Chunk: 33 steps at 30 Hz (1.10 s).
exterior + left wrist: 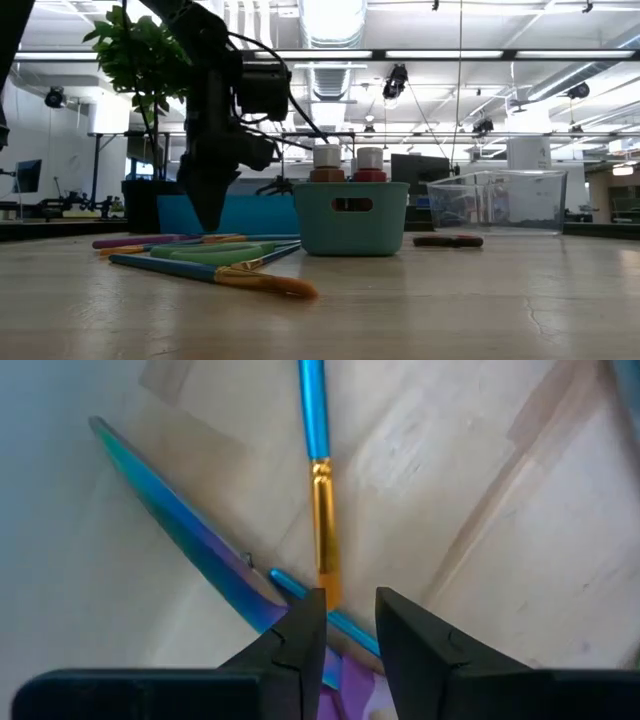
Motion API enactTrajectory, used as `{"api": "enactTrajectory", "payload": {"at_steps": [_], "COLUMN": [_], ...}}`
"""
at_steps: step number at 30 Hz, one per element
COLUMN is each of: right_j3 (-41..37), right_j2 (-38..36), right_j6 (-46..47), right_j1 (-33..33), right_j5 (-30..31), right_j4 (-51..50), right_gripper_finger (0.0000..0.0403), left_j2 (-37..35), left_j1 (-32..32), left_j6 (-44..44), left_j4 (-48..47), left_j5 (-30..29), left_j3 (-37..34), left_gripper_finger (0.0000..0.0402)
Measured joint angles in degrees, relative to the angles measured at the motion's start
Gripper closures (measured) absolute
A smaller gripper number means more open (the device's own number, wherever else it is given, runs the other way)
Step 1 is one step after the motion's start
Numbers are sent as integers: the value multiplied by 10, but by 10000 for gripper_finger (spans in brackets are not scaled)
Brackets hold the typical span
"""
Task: Pick & Place Paint Supplies
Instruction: Put the top big blue paint brush into the blue bin
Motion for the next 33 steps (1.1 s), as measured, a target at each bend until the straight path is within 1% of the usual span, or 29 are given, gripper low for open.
{"api": "enactTrajectory", "payload": {"at_steps": [8,19,27,30,33], "right_j3": [0,0,0,0,0], "right_j2": [0,0,0,0,0], "right_j6": [3,5,5,5,5], "right_j1": [0,0,-1,-1,-1], "right_j5": [1,2,2,2,2], "right_j4": [0,-3,-3,-3,-3], "right_gripper_finger": [394,394,394,394,394], "left_j2": [-2,-2,-1,-1,-1], "left_j1": [0,0,0,0,0], "left_j6": [-8,-19,-48,-52,-52], "left_j4": [25,49,59,59,57], "left_j5": [1,0,0,-2,-5], "left_j3": [-38,-36,-36,-37,-38], "left_gripper_finger": [302,302,304,320,359]}}
